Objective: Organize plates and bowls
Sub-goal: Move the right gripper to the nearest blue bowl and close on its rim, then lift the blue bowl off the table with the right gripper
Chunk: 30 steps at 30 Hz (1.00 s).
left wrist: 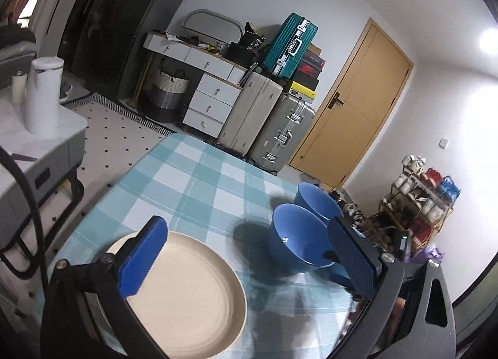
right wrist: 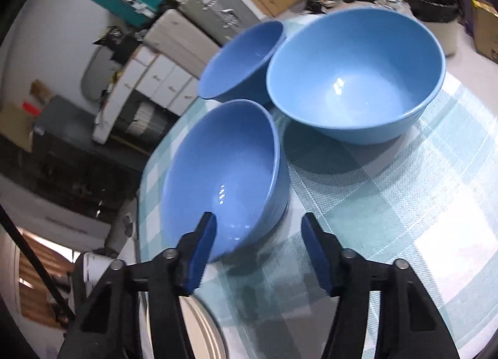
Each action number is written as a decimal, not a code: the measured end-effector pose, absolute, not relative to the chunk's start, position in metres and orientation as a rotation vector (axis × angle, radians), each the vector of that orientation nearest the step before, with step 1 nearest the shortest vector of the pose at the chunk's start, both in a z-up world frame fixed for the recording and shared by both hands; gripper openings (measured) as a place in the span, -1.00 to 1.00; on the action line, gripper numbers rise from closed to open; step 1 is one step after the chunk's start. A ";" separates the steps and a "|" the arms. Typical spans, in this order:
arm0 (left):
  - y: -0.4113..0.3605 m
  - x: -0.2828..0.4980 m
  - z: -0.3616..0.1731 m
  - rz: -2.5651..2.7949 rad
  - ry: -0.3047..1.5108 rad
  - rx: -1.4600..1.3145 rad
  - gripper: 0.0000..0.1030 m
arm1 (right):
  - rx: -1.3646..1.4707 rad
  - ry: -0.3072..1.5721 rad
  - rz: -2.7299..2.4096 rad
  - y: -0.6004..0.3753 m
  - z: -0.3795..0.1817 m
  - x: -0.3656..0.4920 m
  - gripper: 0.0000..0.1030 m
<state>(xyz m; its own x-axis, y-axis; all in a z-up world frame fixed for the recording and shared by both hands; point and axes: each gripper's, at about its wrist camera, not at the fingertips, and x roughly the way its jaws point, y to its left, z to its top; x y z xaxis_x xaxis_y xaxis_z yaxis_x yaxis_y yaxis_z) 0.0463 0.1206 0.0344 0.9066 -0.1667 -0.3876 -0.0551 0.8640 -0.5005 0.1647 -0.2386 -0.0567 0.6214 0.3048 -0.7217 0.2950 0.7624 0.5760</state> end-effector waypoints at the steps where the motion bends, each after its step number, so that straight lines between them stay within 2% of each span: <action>1: 0.120 0.048 0.035 -0.062 0.438 -0.529 1.00 | 0.728 0.924 -0.003 -0.236 -0.058 0.168 0.04; 4: 0.119 0.049 0.036 -0.074 0.443 -0.532 1.00 | 0.741 0.944 -0.026 -0.229 -0.066 0.179 0.00; 5: 0.119 0.049 0.036 -0.077 0.444 -0.533 1.00 | 0.753 0.950 -0.024 -0.228 -0.068 0.181 -0.12; 9: 0.115 0.048 0.038 -0.087 0.442 -0.522 1.00 | 0.726 0.979 -0.065 -0.226 -0.074 0.193 -0.39; 13: 0.115 0.047 0.039 -0.093 0.441 -0.522 1.00 | 0.704 0.998 -0.092 -0.226 -0.075 0.202 -0.50; 18: 0.114 0.048 0.037 -0.092 0.455 -0.523 1.00 | 0.647 1.029 -0.121 -0.225 -0.074 0.210 -0.76; 21: 0.114 0.049 0.038 -0.086 0.457 -0.521 1.00 | 0.626 1.049 -0.123 -0.224 -0.074 0.213 -0.85; 30: 0.117 0.053 0.035 -0.084 0.474 -0.537 1.00 | 0.547 1.078 -0.051 -0.221 -0.067 0.213 -0.90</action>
<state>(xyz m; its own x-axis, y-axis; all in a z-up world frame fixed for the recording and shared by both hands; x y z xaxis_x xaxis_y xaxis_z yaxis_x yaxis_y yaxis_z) 0.0532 0.1170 0.0351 0.8892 -0.1988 -0.4121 -0.0448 0.8585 -0.5108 0.2131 -0.2205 -0.0667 0.4854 0.2207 -0.8460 0.3000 0.8668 0.3982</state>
